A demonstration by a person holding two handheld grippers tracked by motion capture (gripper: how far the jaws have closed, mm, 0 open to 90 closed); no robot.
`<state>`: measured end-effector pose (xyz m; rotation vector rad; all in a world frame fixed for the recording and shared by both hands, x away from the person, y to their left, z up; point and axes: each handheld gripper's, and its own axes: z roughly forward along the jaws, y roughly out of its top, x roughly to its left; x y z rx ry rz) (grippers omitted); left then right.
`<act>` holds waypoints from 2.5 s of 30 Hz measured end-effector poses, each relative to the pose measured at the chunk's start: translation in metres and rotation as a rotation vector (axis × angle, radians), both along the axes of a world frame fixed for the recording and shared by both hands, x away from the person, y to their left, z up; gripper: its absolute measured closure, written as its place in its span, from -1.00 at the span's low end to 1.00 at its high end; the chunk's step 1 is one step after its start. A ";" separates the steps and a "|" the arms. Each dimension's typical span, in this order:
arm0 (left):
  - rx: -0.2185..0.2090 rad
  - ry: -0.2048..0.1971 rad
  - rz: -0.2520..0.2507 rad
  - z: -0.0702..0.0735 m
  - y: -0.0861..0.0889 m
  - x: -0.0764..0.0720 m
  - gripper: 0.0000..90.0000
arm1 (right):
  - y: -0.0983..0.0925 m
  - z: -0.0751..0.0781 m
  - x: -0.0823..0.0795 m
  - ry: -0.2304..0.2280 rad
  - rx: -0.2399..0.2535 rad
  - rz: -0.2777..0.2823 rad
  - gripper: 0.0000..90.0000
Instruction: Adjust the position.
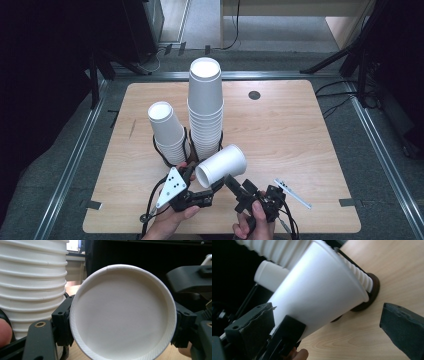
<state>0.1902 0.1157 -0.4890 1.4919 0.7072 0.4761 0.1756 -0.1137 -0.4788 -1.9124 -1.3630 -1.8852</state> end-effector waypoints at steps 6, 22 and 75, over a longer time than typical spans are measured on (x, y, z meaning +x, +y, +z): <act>-0.001 0.000 0.002 0.000 -0.002 -0.001 -0.45 | 0.004 0.002 0.005 0.085 0.122 -0.012 -1.00; 0.003 -0.012 0.005 0.002 -0.002 -0.003 -0.45 | 0.017 0.001 0.023 0.249 0.392 -0.062 -1.00; 0.026 0.112 -0.099 0.011 0.014 -0.002 -0.97 | 0.014 0.010 0.030 -0.183 0.073 -0.179 -0.70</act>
